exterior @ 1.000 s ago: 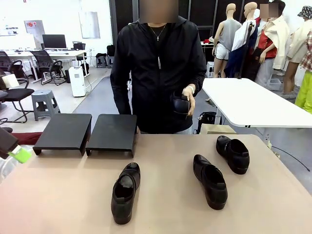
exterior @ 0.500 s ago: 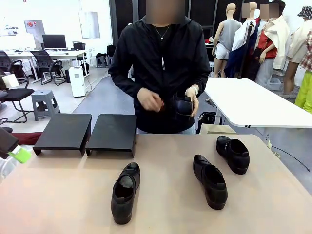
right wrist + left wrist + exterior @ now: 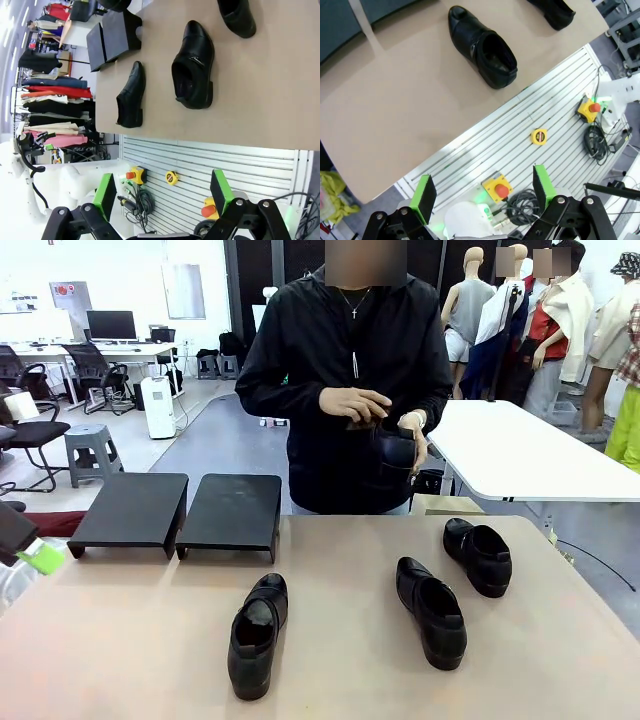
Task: Organize the shoes by placing them on the stand.
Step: Place the Shoe from the middle of the table onto the Shoes Stand.
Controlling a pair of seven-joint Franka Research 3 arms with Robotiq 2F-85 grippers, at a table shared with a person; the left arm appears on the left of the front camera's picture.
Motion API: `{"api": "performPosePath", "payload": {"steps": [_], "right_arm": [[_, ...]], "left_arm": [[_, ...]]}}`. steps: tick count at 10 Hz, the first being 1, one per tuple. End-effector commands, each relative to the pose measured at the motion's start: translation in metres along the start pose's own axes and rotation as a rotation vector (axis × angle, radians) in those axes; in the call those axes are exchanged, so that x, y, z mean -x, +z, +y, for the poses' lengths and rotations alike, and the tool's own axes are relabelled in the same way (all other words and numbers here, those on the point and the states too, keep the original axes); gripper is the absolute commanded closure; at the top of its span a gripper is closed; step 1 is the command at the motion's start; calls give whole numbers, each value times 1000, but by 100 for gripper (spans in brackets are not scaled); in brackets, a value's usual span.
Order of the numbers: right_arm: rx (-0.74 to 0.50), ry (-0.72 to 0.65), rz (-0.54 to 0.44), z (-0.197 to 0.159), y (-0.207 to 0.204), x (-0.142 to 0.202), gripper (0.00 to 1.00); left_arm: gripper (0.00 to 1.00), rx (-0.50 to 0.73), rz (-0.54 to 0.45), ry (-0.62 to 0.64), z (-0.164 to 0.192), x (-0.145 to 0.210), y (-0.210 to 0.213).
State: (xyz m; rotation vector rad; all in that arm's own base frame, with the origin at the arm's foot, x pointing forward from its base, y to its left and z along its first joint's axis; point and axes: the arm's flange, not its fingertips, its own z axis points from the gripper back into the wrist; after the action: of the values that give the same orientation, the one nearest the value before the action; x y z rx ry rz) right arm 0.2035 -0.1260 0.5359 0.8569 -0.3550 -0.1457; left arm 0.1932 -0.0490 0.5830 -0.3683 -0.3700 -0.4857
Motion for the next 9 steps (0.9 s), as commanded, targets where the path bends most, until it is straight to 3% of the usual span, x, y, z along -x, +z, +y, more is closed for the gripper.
{"api": "performPosePath", "payload": {"steps": [1, 2, 4, 5, 6, 7, 9], "right_arm": [[-31, 25, -7, 3, 1, -1, 0], [-31, 25, -7, 3, 1, -1, 0], [-31, 25, -7, 3, 1, -1, 0], [-31, 25, -7, 3, 1, -1, 0], [-31, 25, -7, 3, 1, -1, 0], [-31, 25, -7, 3, 1, -1, 0], [-31, 25, -7, 3, 1, -1, 0]], "left_arm": [[0, 20, -11, -13, 1, -1, 0], [0, 0, 0, 0, 0, 0, 0], [0, -120, 205, 42, -65, -73, -29], [0, -246, 297, 98, -89, -106, -58], [0, -283, 351, 139, -114, -132, -93], [0, -237, 313, 352, -139, -165, -130], [0, -196, 213, 516, -174, -191, -191]]}}
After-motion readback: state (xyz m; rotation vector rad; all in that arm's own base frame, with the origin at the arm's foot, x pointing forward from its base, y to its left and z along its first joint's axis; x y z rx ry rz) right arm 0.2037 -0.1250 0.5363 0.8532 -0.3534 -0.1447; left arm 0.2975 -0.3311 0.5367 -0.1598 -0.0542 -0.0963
